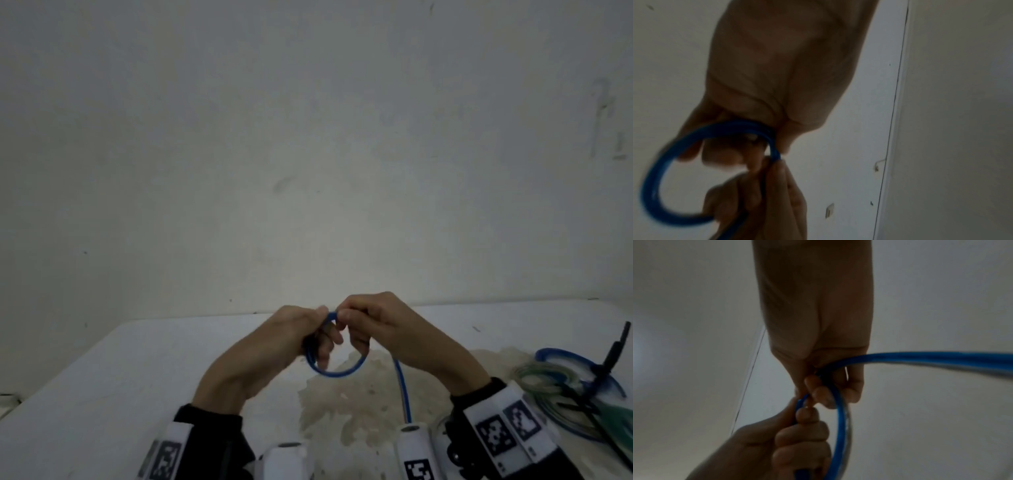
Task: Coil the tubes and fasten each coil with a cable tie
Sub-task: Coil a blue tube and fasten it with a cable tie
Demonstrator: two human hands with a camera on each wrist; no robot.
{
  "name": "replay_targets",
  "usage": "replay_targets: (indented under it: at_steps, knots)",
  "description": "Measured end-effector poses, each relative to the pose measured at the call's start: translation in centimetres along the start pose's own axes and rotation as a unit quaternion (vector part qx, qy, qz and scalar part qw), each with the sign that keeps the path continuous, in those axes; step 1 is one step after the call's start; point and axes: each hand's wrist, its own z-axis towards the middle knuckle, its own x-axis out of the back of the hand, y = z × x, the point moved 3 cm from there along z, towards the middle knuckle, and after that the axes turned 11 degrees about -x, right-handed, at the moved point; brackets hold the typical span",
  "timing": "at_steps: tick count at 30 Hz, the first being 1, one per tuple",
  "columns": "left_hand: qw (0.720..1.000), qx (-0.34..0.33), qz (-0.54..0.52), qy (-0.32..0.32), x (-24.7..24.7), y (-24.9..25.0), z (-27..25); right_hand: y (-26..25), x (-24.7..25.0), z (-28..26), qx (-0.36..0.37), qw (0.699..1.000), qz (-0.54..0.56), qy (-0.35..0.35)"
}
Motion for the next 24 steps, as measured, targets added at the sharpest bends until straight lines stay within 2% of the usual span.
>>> replay_targets:
  at_steps: [2,4,6,8,11,13,17,21,24]
  knots:
    - [0.999,-0.021,-0.021,0.019,-0.6,0.2,0.0,-0.3,-0.5,0.2,0.002,1.0,-0.009,0.02]
    - [0.991,-0.053,-0.089,0.084,-0.9,0.4,0.4,-0.2,-0.5,0.6,0.015,0.996,0.05,0.07]
    - [0.968,-0.088,-0.174,0.16,-0.8,0.7,0.8,0.2,-0.3,0.7,0.0,0.986,0.126,0.109]
    - [0.935,-0.117,-0.252,0.221,-0.5,0.6,1.1,0.3,-0.8,0.8,-0.022,0.97,0.216,0.112]
    - [0.898,-0.138,-0.32,0.268,-1.0,0.1,1.2,-0.1,-2.1,0.8,-0.021,0.939,0.318,0.127]
    - [0.897,-0.133,-0.335,0.257,-1.3,-0.3,1.1,-0.3,-2.2,1.0,-0.012,0.933,0.334,0.134]
    - [0.932,-0.092,-0.329,0.124,-0.6,0.2,0.5,-0.1,0.0,0.5,0.005,0.964,0.245,0.106]
    - [0.976,-0.063,-0.201,0.047,-0.2,0.7,0.1,-0.4,0.8,-0.3,-0.017,0.986,0.163,0.022]
    - [0.988,-0.067,-0.138,0.033,-0.2,1.1,0.0,-0.9,0.4,-0.4,-0.023,0.994,0.105,0.003]
